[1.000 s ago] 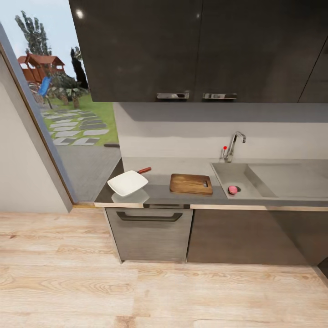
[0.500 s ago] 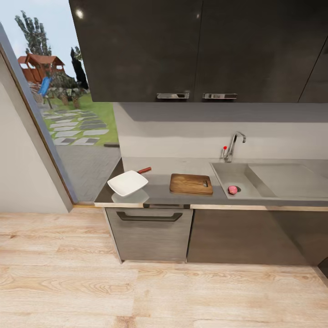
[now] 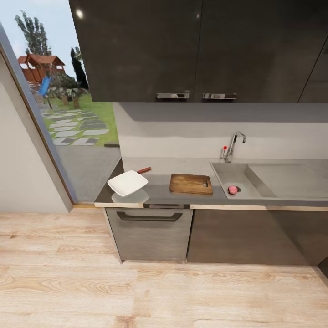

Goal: In the kitchen, take the Vidalia onion out of the sink, dice it on the chopping board with the paring knife, put the diced onion into the bowl on the countertop, then place both the paring knife and the chopping board into the sink.

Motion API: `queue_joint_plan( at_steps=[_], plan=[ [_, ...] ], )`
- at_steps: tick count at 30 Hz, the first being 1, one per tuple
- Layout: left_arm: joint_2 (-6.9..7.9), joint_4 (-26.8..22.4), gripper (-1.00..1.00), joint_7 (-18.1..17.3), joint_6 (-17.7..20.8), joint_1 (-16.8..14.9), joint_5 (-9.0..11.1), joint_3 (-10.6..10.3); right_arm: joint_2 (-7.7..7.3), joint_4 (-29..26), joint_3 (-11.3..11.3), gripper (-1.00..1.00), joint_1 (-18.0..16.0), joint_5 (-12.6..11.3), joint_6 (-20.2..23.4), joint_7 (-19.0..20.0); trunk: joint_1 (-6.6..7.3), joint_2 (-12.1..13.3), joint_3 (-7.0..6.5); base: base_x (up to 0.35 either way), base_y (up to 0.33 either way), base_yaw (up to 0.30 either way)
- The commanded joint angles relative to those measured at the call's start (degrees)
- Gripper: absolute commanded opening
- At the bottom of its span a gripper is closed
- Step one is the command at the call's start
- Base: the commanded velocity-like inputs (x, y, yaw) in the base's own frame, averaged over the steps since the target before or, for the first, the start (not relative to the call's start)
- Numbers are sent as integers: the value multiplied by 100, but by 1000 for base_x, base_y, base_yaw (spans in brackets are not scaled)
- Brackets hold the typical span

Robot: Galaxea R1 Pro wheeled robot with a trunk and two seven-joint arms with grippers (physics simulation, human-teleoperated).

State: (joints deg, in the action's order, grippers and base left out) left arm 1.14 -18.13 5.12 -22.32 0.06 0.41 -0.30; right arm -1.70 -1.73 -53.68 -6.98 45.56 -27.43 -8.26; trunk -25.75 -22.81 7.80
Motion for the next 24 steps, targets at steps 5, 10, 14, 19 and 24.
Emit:
queue_joint_plan(
  at_steps=[5, 10, 14, 19, 24],
  plan=[
    [0, -7, 100, 15, -9, 3, 3, -5, -43, 56, -6, 100, -5, -31, -368, -41, -3, -11, 10, 0, 0, 0],
    [0, -6, 100, 15, -9, 0, 3, -5, -48, 83, 336, 100, -5, -1092, -257, -38, -3, -11, 10, 0, 0, 0],
    [0, -7, 100, 15, -9, 1, 3, -5, -48, 83, 2440, 100, -5, -4285, -280, -38, -3, -11, 10, 0, 0, 0],
    [0, -7, 100, 15, -9, 0, 3, -5, -50, 51, 3614, 100, -5, -5991, -281, -36, -3, -11, 10, 0, 0, 0],
    [0, 0, 100, 15, -9, 2, 3, -5, -47, -52, 3722, 100, -5, -6047, -282, -31, -3, -11, 10, 0, 0, 0]
  ],
)
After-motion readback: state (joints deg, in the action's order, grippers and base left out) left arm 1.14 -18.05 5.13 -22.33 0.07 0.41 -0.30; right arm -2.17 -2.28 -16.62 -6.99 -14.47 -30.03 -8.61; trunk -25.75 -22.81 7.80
